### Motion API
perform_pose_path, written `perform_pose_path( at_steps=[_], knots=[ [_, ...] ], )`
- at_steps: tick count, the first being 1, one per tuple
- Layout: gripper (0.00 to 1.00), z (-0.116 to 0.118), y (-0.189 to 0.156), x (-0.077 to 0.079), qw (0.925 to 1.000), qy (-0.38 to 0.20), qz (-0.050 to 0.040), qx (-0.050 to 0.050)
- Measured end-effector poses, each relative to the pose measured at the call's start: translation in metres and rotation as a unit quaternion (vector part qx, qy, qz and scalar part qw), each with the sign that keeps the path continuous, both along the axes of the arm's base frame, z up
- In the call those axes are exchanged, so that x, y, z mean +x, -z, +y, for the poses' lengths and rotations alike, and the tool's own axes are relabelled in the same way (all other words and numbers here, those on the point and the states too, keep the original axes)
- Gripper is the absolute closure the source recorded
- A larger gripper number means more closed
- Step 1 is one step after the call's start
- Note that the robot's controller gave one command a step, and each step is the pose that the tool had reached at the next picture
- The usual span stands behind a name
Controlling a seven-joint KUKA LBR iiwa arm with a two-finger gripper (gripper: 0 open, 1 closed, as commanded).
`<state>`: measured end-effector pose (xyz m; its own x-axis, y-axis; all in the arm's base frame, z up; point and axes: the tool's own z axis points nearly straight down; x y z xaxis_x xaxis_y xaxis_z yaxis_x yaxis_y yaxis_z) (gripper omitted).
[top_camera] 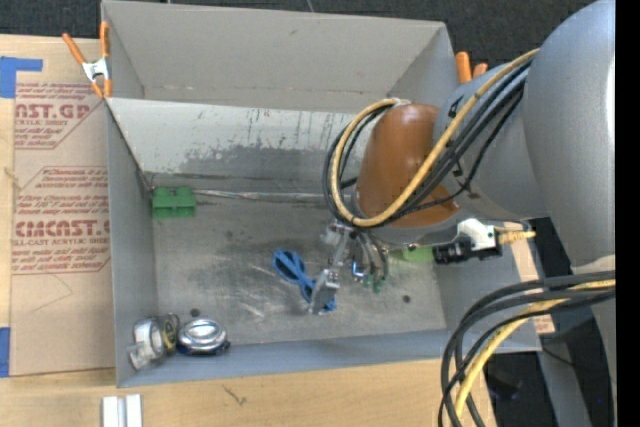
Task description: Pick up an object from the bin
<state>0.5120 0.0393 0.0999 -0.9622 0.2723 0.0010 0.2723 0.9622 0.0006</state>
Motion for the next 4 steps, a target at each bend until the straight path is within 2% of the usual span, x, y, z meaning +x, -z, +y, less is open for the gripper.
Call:
perform_pose_path(
  at_steps=[1,2,3,4],
  knots=[
    [0.0,0.019,-0.004,-0.012,0.9995,0.032,0.0007,0.0],
    [0.0,0.026,0.026,-0.024,0.9921,0.125,-0.0067,0.0],
    [0.0,0.027,0.024,-0.022,0.9922,0.125,-0.0037,0.0],
    [1.0,0.027,0.022,-0.021,0.9922,0.125,-0.0036,0.001]
  ],
)
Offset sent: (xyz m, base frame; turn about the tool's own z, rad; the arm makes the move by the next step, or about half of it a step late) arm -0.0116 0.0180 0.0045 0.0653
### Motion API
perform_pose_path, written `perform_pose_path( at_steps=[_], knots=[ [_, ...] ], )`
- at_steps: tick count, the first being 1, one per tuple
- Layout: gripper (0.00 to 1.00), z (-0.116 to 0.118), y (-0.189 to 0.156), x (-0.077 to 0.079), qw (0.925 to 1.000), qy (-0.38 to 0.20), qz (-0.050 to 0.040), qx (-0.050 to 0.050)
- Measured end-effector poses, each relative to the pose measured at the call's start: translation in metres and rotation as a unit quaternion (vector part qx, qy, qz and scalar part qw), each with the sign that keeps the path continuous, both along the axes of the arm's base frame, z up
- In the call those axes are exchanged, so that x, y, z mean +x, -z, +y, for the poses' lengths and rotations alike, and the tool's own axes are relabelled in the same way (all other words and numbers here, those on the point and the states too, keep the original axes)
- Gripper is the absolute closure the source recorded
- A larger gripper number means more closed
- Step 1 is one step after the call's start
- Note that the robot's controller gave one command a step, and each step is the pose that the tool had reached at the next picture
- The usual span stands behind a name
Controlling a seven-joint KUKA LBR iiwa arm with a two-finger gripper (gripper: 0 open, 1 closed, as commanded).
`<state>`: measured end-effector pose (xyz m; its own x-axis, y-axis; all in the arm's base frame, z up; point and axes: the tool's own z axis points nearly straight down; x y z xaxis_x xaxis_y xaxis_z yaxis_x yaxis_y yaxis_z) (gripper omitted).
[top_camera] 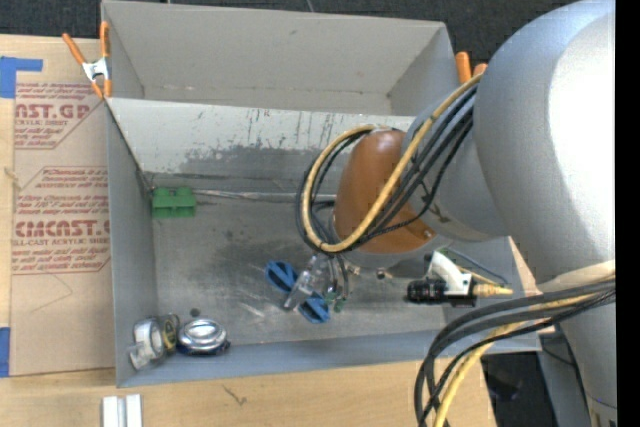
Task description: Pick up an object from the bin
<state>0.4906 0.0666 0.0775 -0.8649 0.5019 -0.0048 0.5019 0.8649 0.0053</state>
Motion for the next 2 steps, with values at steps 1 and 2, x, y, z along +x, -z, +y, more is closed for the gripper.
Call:
perform_pose_path(
  at_steps=[1,2],
  knots=[
    [1.0,0.001,-0.056,0.001,1.0,-0.001,0.0011,-0.001],
    [1.0,0.001,-0.095,0.002,1.0,-0.001,0.0018,-0.001]
  ],
)
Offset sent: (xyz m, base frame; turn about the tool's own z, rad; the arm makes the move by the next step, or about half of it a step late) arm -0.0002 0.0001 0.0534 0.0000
